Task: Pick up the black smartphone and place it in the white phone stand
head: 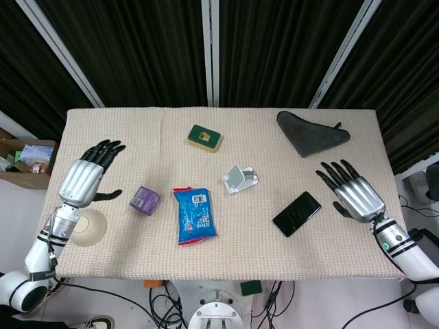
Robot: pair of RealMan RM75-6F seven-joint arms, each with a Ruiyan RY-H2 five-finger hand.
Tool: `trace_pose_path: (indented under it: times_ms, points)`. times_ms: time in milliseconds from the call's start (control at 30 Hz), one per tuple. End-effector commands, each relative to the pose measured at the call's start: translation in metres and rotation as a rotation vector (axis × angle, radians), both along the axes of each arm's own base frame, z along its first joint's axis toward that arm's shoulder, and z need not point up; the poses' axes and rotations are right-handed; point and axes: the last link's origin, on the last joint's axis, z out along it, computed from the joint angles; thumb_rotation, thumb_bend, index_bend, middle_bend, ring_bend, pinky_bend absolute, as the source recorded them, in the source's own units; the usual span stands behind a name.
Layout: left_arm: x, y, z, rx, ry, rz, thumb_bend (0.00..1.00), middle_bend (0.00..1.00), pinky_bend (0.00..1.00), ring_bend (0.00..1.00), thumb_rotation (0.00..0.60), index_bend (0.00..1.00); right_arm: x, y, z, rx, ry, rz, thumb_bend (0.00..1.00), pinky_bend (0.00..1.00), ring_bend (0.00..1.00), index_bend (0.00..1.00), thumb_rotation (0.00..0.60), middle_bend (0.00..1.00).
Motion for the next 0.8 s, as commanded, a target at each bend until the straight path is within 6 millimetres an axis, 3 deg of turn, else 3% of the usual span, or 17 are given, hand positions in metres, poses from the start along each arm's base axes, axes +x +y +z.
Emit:
trace_pose_path:
  times_ms: [33,200,333,667,800]
  points:
    - [0.001,0.000,0.000,0.002,0.003,-0.005,0.07,0.11,0.20,0.08,0.600,0.12,-0.008,0.004,-0.004,0.101,0.152,-0.010,0.34,0.00,0.00,0.00,0.600,0.00]
    - [0.002,0.001,0.000,0.004,0.001,-0.004,0.07,0.11,0.20,0.08,0.600,0.12,-0.006,-0.001,-0.019,0.163,0.179,0.037,0.15,0.00,0.00,0.00,0.600,0.00]
    - [0.001,0.000,-0.002,-0.001,-0.001,-0.002,0.07,0.11,0.20,0.08,0.600,0.12,-0.009,-0.010,-0.035,0.200,0.171,0.143,0.06,0.00,0.00,0.00,0.600,0.00]
    - [-0.004,0.002,-0.001,0.005,-0.010,0.001,0.07,0.11,0.20,0.08,0.600,0.12,-0.026,-0.025,-0.068,0.274,0.139,0.154,0.05,0.00,0.00,0.00,0.600,0.00]
    - [-0.006,0.004,0.000,0.003,-0.008,0.006,0.07,0.11,0.20,0.08,0.600,0.12,-0.025,-0.029,-0.078,0.279,0.119,0.144,0.13,0.00,0.00,0.00,0.600,0.00]
